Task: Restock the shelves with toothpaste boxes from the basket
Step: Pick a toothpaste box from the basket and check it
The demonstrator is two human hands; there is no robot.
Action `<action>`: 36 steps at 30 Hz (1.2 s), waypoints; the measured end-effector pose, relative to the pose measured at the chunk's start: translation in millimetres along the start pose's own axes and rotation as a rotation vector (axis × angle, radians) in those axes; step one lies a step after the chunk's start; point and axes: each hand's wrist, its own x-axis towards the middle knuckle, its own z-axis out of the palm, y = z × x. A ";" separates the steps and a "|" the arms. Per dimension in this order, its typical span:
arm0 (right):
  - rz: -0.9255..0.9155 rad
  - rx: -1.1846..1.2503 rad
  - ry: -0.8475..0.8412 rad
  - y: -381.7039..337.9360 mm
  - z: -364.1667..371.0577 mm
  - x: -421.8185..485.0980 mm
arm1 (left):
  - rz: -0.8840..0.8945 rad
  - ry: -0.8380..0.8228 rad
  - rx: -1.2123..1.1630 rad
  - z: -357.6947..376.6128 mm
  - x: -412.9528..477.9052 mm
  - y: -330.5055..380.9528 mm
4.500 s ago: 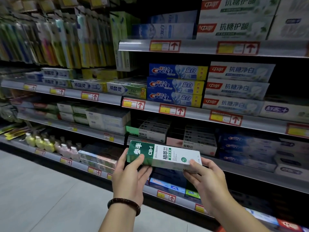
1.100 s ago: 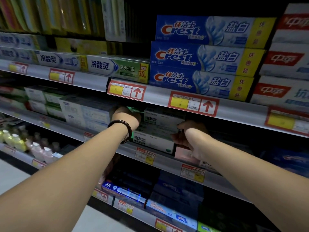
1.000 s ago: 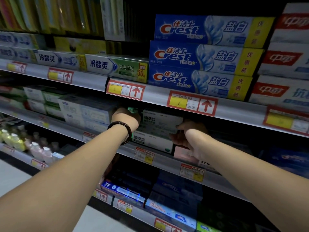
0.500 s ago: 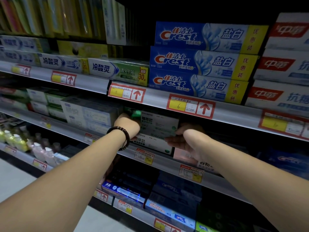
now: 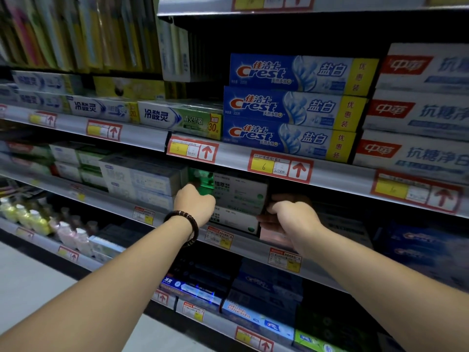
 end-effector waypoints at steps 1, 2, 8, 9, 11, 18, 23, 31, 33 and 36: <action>-0.010 -0.022 0.006 2.2 -2.7 -4.2 | -0.007 -0.013 -0.023 -0.6 -3.1 1.0; -0.023 -0.050 0.009 3.0 -6.0 -9.7 | -0.011 -0.028 -0.038 -1.1 -6.2 1.8; -0.099 -0.163 -0.011 4.1 -19.4 -48.4 | -0.006 -0.091 -0.101 -3.8 -39.0 10.1; -0.082 -0.159 -0.037 5.6 -20.7 -51.6 | -0.001 -0.093 -0.115 -4.3 -42.6 11.5; -0.070 -0.163 -0.045 7.1 -22.1 -59.0 | -0.003 -0.096 -0.148 -6.7 -53.1 14.7; -0.099 -0.078 -0.088 5.5 -35.2 -96.2 | -0.035 -0.146 -0.270 -14.1 -92.0 29.9; -0.154 -0.116 -0.062 -1.5 -50.4 -135.0 | -0.025 -0.147 -0.304 -16.7 -132.7 43.3; -0.198 -0.142 -0.066 9.6 -76.9 -195.8 | -0.036 -0.207 -0.289 -20.4 -216.4 54.4; -0.210 -0.139 -0.059 12.0 -86.2 -210.7 | -0.024 -0.226 -0.292 -22.6 -238.5 58.2; -0.215 -0.114 -0.042 13.9 -101.4 -233.0 | -0.004 -0.238 -0.300 -24.5 -272.1 63.3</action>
